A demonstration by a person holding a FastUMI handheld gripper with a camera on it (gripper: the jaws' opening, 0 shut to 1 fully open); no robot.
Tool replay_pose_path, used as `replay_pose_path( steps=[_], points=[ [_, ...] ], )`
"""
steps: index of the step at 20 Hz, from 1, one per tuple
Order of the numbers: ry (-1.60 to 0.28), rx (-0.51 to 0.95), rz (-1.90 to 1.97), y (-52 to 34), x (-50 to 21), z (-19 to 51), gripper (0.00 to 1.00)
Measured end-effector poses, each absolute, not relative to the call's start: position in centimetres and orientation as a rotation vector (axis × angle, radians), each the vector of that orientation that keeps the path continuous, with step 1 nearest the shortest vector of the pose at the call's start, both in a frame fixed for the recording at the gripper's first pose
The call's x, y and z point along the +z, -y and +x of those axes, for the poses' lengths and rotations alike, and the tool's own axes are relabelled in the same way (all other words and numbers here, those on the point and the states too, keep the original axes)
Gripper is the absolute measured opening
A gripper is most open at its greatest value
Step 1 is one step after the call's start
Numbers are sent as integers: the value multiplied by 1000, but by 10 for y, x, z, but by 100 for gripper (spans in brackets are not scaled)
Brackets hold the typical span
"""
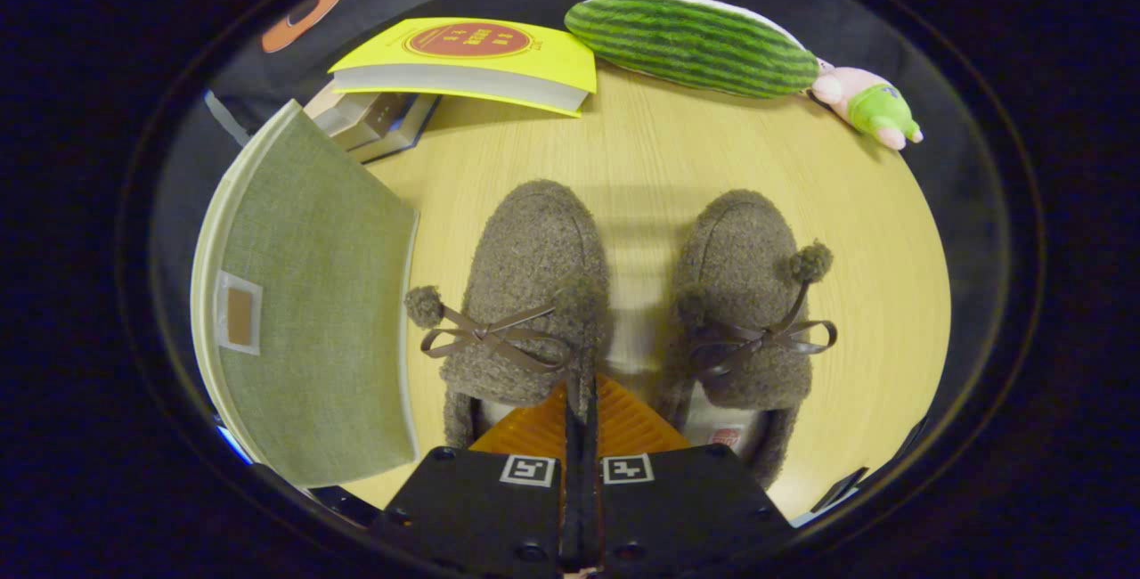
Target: Open the storage box then place both shoes into the box .Put the left shoe in first, then the right shoe, with the right side of both shoes facing outward in a uniform manner.
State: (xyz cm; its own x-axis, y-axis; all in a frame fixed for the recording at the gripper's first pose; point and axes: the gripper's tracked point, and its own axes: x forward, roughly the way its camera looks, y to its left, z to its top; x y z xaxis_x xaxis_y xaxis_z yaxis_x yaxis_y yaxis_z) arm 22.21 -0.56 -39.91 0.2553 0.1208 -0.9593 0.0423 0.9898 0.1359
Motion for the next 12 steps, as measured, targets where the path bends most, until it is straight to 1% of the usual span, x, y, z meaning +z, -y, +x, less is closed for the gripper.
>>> replay_pose_path(
  steps=[3, 6, 12],
  points=[
    [-1296, 55, 183, 7, -376, 221, 6],
    [-1240, 91, 201, 1, -341, 224, 6],
    [-1120, 156, 302, -40, -260, 227, 6]
  ],
)
